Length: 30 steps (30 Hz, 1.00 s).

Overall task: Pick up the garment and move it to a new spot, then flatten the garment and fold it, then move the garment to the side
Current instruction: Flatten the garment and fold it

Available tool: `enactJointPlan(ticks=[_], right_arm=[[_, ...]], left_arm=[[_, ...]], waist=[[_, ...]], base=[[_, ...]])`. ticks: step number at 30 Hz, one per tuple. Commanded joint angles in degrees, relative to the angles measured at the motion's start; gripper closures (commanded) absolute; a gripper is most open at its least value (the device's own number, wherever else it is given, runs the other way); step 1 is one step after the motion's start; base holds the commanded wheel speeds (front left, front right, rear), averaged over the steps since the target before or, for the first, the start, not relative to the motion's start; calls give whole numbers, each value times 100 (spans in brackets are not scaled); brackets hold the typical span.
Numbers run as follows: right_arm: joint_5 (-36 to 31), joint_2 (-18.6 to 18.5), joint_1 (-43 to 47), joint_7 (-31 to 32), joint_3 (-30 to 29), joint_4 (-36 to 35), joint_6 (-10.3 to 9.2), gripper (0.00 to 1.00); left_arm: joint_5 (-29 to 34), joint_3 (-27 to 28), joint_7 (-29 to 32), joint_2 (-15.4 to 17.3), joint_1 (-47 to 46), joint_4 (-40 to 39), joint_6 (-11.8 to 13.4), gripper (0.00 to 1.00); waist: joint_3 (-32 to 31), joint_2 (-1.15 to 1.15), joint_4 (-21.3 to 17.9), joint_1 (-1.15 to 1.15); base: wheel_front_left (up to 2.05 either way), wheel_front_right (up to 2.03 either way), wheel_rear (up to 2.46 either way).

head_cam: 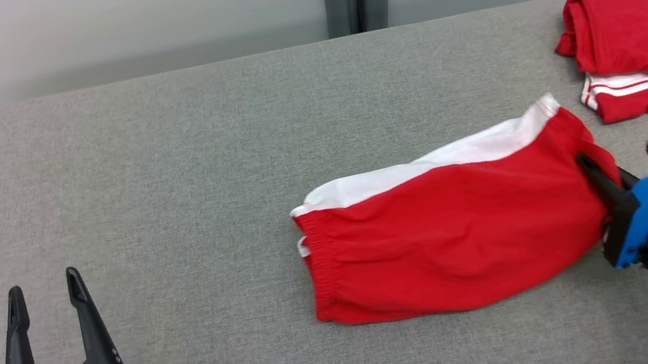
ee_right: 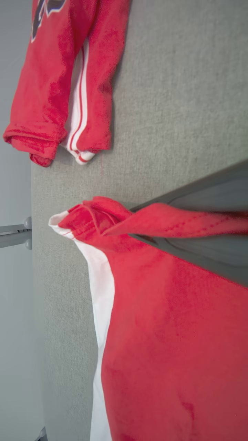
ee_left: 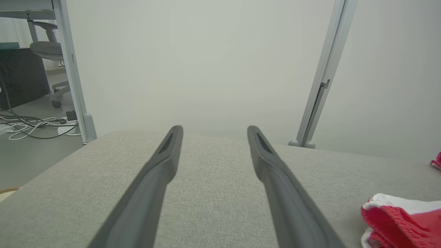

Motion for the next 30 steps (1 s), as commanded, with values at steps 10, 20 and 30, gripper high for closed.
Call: enactJointPlan(ticks=[10,20,30], right_arm=[[-335,29,590,-25,-912,-171,1,100],[-737,476,777,-25,-1415,-1155,1,100],[-1068,1044,923,-26,-1194,-2119,1,100]], left_arm=[[60,-70,-23,1,20,84,-8,0],[45,-116,-23,0,109,110,-8,0],[-3,-146,-23,0,148,140,-8,0]], waist=[[-140,0,-92,1],[-321,0,-74,1],[-377,0,-55,1]], base=[[0,0,0],[0,0,0],[0,0,0]])
